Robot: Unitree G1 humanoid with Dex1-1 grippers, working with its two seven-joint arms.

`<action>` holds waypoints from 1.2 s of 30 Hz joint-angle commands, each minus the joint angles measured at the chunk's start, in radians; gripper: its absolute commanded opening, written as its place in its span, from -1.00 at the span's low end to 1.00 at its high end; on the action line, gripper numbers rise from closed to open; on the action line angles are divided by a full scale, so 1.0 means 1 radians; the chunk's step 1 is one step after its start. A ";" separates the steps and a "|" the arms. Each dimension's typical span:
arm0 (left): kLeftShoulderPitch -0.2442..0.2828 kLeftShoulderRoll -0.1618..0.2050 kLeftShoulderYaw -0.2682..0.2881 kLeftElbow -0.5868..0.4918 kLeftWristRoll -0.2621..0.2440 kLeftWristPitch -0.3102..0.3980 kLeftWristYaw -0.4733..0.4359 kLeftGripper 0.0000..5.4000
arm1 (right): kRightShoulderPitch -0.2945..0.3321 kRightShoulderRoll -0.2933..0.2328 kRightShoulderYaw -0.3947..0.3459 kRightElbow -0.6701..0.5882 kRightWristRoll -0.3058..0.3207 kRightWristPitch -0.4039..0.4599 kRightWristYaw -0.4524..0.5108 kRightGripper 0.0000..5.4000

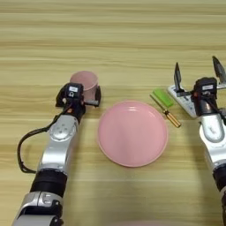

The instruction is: Move the objects on the table

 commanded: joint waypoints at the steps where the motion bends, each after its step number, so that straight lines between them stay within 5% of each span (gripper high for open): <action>1: -0.034 0.013 -0.012 0.035 0.015 -0.017 -0.006 1.00 | -0.007 0.001 0.004 -0.011 -0.003 -0.004 -0.006 0.99; 12: -0.076 0.026 -0.033 0.107 0.021 -0.055 -0.012 1.00 | -0.007 0.004 0.005 -0.012 -0.002 -0.003 -0.008 0.99; 21: -0.102 0.028 -0.020 0.199 0.011 -0.097 -0.007 0.66 | -0.007 0.004 0.004 -0.014 0.001 -0.005 -0.008 1.00; 36: -0.113 0.026 -0.023 0.225 0.006 -0.119 -0.016 0.62 | -0.007 0.003 0.003 -0.012 0.006 -0.005 -0.004 1.00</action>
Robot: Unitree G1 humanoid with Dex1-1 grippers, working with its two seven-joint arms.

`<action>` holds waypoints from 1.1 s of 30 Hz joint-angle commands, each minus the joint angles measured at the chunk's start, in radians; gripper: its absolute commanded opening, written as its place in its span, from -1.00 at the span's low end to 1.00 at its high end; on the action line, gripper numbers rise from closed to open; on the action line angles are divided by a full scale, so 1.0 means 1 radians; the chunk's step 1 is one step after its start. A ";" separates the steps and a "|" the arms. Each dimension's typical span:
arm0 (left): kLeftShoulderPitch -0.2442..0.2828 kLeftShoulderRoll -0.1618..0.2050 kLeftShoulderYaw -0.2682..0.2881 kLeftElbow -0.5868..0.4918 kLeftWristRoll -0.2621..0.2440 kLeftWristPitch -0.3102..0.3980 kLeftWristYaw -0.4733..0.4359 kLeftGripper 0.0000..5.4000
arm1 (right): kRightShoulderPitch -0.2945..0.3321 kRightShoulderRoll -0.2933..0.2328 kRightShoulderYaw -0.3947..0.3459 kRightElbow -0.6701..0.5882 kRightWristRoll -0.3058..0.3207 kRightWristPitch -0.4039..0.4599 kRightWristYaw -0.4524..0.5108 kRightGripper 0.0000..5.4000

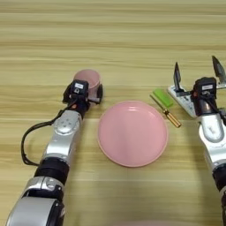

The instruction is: Move the objects on the table

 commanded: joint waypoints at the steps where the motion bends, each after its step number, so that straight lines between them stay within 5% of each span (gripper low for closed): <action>1: -0.009 0.004 -0.003 0.011 0.007 -0.008 -0.007 0.62 | -0.008 0.002 0.001 -0.008 0.006 -0.006 -0.003 1.00; 13: 0.028 0.033 -0.042 -0.140 0.018 -0.020 -0.088 0.62 | -0.006 0.000 0.001 -0.027 0.034 0.009 0.026 1.00; 24: 0.063 0.074 -0.067 -0.277 -0.053 -0.046 -0.289 0.62 | 0.017 -0.006 0.028 -0.130 0.107 0.043 0.151 1.00; 33: 0.091 0.128 -0.083 -0.377 -0.122 -0.012 -0.468 0.62 | 0.051 -0.056 0.063 -0.306 0.293 0.169 0.403 1.00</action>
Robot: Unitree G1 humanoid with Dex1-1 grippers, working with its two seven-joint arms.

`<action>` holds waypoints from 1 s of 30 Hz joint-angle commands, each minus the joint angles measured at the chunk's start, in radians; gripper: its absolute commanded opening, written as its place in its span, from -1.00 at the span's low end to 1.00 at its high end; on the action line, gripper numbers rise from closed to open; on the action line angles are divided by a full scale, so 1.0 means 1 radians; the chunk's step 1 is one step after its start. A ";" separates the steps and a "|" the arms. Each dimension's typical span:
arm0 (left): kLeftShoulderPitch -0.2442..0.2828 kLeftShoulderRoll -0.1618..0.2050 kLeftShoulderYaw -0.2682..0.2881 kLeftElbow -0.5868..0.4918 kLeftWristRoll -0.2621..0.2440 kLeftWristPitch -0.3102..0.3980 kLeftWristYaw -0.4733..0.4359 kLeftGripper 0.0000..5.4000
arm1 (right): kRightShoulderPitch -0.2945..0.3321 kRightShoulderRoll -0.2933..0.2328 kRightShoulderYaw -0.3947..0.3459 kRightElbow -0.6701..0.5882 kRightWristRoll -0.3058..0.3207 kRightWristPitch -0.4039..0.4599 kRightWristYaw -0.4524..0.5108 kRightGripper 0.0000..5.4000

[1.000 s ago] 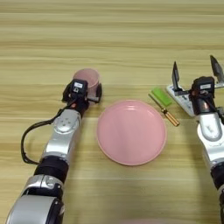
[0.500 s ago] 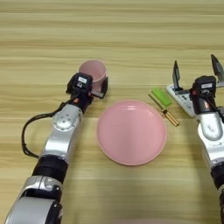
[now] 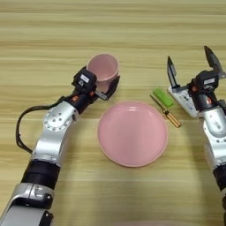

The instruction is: Move the objects on the table

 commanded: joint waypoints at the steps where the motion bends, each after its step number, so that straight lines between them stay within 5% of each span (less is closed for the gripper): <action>1: 0.020 0.034 -0.006 -0.045 -0.035 0.022 -0.063 0.62 | 0.025 -0.036 0.014 -0.078 0.093 0.081 0.118 1.00; 10: 0.077 0.096 -0.049 -0.162 -0.087 0.047 -0.224 0.62 | 0.104 -0.195 0.051 -0.295 0.277 0.286 0.471 1.00; 20: 0.118 0.154 -0.085 -0.251 -0.140 0.091 -0.365 0.62 | 0.161 -0.300 0.059 -0.425 0.343 0.420 0.674 1.00; 30: 0.144 0.185 -0.135 -0.296 -0.151 0.094 -0.460 0.62 | 0.211 -0.335 0.096 -0.468 0.318 0.481 0.779 1.00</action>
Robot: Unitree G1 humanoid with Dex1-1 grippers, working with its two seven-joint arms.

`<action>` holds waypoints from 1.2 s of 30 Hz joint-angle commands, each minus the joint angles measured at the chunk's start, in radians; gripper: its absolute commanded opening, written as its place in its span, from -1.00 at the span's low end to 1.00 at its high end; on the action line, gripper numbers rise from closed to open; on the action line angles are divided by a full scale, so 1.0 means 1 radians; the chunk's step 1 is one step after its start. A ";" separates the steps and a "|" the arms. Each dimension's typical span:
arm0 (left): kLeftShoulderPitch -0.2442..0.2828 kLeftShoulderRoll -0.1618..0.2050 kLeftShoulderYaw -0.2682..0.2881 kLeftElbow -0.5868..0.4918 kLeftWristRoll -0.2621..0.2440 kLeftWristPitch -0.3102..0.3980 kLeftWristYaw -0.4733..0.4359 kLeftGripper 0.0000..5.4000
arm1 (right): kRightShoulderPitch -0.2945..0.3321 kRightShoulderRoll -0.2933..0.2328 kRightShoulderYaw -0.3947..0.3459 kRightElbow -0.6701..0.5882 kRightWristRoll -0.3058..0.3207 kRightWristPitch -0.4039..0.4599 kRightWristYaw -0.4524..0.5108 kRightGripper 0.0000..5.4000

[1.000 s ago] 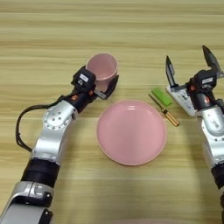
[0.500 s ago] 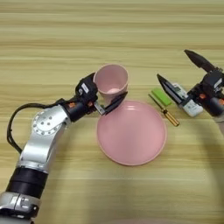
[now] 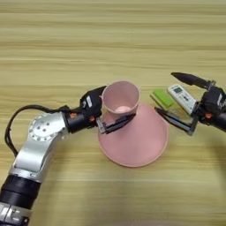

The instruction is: Move the objects on the table

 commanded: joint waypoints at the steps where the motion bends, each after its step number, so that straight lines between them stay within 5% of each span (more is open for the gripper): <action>1: 0.003 0.021 -0.021 -0.027 -0.002 0.010 -0.025 0.62 | 0.011 -0.025 0.019 -0.010 -0.024 0.020 0.032 1.00; 22: -0.011 0.037 -0.090 -0.058 -0.001 0.017 -0.096 0.62 | -0.019 -0.026 0.151 0.034 -0.157 0.020 0.106 1.00; 36: -0.002 0.045 -0.105 -0.105 -0.031 0.059 -0.130 0.62 | -0.057 -0.005 0.188 0.042 -0.170 0.033 0.116 1.00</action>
